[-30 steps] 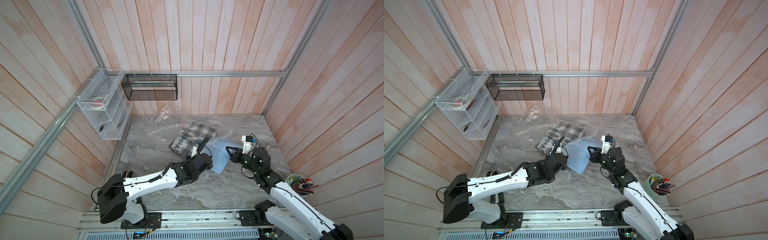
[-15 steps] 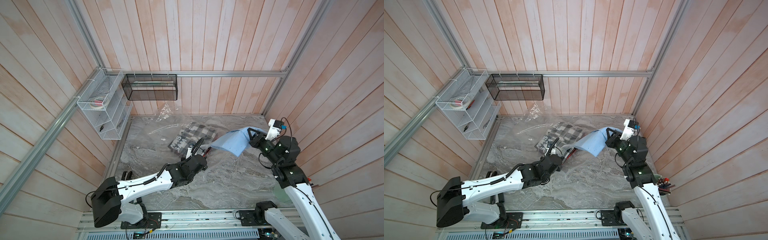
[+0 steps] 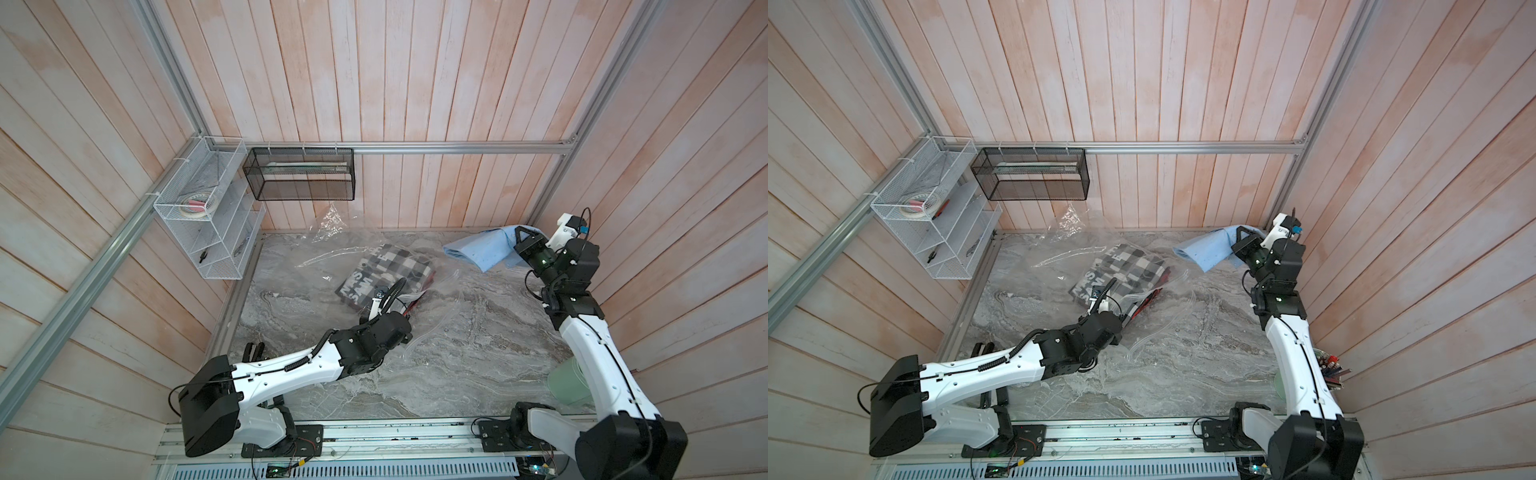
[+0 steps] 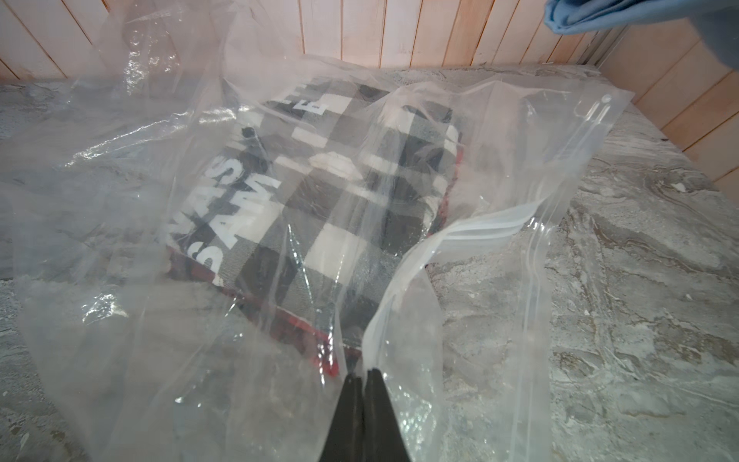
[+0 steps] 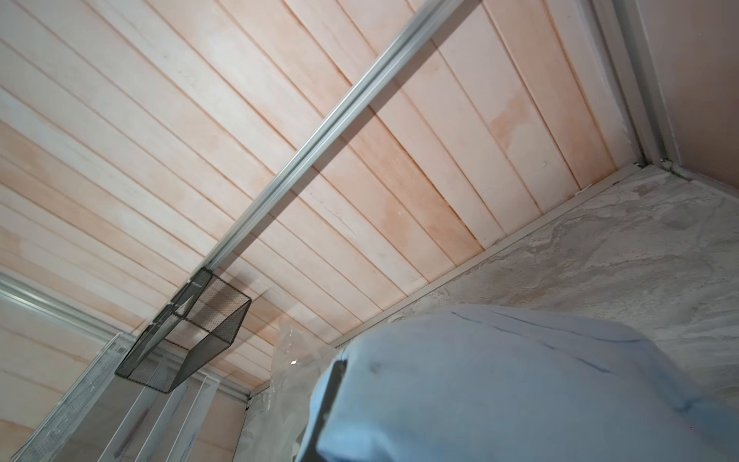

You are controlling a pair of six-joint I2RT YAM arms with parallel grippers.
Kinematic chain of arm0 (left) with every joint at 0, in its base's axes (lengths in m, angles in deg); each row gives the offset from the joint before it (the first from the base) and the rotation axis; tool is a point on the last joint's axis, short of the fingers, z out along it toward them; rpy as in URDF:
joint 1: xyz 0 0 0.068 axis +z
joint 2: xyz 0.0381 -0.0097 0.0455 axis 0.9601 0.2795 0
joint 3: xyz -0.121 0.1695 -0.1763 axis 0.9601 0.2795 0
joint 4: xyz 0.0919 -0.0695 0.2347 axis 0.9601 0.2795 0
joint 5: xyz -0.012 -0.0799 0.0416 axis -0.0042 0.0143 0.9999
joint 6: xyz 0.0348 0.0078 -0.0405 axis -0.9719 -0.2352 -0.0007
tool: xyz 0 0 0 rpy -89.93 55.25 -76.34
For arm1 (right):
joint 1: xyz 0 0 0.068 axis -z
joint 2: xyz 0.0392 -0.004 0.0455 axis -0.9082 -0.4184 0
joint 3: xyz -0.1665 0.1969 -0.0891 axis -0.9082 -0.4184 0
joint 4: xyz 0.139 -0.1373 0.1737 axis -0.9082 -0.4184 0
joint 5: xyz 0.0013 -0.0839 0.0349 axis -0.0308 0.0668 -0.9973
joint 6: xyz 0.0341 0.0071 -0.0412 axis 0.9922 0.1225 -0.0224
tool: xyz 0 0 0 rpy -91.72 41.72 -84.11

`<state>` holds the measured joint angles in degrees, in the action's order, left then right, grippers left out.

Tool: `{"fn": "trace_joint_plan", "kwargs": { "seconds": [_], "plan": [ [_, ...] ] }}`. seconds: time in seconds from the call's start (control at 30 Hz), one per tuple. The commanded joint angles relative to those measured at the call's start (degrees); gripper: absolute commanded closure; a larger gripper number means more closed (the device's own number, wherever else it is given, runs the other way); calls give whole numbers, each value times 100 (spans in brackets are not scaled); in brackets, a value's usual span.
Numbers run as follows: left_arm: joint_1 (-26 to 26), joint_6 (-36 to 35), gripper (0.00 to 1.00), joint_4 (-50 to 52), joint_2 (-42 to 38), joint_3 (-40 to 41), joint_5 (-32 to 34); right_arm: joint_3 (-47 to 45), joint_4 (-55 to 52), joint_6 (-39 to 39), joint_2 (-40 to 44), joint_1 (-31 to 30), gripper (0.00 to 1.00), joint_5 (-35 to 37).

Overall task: Take the shirt out of the vacuum bag
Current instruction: Place the shirt at the center of the board.

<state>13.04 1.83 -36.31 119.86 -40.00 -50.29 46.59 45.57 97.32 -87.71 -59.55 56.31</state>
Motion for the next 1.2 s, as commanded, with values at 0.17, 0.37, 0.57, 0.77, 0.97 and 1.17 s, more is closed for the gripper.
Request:
{"fn": "trace_joint_plan", "kwargs": {
  "seconds": [0.17, 0.37, 0.57, 0.77, 0.97, 1.17],
  "plan": [
    [45, 204, 100, 64, -205, 201, -60, -125, 1673, 419, -1349, 359, 100, -292],
    [51, 295, 100, -27, -176, 285, -157, -884, 2221, 576, -1996, 335, 100, 23],
    [46, 262, 100, -27, -186, 276, -168, -1974, 2274, 606, -1865, 67, 100, 812],
    [49, 199, 100, -73, -169, 277, -175, -2628, 1595, 574, -1343, -106, 100, 1479],
    [51, 111, 100, -32, -164, 219, -180, -3016, 1121, 817, -1291, -99, 100, 1333],
    [51, 75, 100, -1, -195, 192, -212, -3122, 1058, 977, -1661, 92, 86, 780]
  ]
}}
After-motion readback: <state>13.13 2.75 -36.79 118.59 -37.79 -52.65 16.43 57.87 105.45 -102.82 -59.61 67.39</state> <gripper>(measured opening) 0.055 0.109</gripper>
